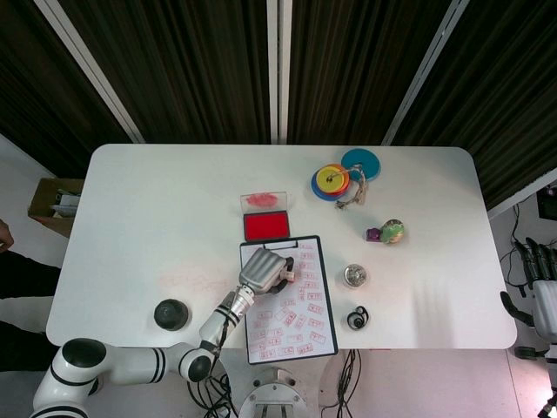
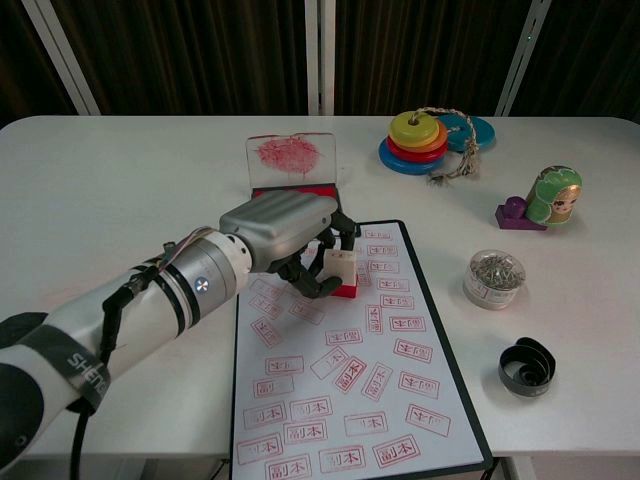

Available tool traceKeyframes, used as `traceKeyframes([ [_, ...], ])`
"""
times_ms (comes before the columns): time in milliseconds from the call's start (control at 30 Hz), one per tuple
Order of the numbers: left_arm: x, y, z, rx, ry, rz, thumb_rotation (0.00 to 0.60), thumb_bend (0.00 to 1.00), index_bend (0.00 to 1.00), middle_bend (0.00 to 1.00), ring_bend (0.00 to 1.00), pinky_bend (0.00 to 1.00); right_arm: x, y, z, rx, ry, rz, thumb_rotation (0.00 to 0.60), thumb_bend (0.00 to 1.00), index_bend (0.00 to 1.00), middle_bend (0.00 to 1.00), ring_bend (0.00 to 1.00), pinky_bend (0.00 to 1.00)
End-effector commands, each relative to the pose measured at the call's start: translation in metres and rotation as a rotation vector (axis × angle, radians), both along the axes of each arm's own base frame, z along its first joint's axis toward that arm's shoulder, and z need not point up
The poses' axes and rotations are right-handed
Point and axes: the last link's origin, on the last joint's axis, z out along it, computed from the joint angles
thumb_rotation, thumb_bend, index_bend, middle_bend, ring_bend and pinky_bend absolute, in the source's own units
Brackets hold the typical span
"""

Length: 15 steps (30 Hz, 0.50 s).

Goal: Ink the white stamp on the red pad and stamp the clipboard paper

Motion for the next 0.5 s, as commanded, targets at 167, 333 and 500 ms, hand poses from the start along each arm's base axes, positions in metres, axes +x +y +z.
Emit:
traceKeyframes([
  [167, -0.0022, -0.0008, -0.0036, 0.004, 0.014, -0.009, 0.600, 0.41, 0.68, 0.68, 1.00, 1.00, -0.0020, 0.0006, 0.0003, -0.002, -0.003, -0.003, 0.600, 0.22, 0.00, 0.00, 0.00, 0.00],
  [333, -0.0043, -0.0017, -0.0057, 0.008, 0.025, -0.021, 0.600, 0.41, 0.68, 0.68, 1.00, 1.00, -0.0032, 0.0005, -0.0001, 0.000, -0.005, -0.006, 0.600, 0.22, 0.00, 0.00, 0.00, 0.00],
  [500, -0.0062, -0.0022, -0.0073, 0.012, 0.030, -0.029, 0.600, 0.41, 0.69, 0.69, 1.00, 1.00, -0.0041, 0.0006, -0.0011, 0.003, -0.009, -0.008, 0.600, 0.22, 0.00, 0.00, 0.00, 0.00],
])
